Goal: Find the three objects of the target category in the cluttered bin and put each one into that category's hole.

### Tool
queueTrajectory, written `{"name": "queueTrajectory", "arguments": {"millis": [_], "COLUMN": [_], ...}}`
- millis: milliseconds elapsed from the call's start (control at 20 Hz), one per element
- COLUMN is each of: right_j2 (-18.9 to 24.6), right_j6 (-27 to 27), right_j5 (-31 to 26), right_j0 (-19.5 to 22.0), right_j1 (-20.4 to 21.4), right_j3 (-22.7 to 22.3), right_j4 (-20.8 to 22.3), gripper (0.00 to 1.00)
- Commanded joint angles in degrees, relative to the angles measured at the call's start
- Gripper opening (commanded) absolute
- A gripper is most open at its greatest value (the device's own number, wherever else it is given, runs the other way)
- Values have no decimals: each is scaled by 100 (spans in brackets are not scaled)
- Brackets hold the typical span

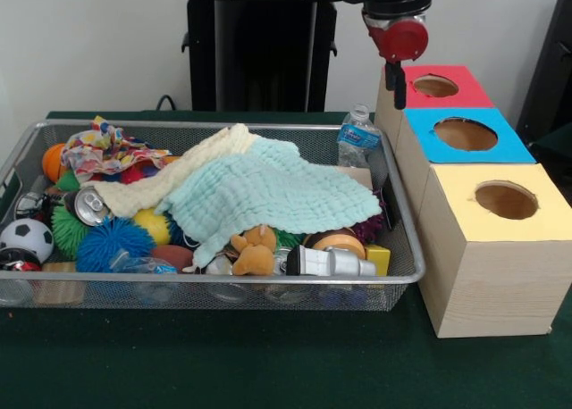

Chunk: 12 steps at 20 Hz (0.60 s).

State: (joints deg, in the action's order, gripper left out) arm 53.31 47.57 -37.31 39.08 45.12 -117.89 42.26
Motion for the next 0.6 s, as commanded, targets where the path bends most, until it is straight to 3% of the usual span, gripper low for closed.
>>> {"name": "queueTrajectory", "arguments": {"millis": [50, 600], "right_j2": [-51, -55], "right_j6": [-624, -741], "right_j5": [-324, -329], "right_j0": [59, 190], "right_j1": [-213, -278], "right_j3": [149, 161], "right_j4": [351, 468], "gripper": [100, 100]}}
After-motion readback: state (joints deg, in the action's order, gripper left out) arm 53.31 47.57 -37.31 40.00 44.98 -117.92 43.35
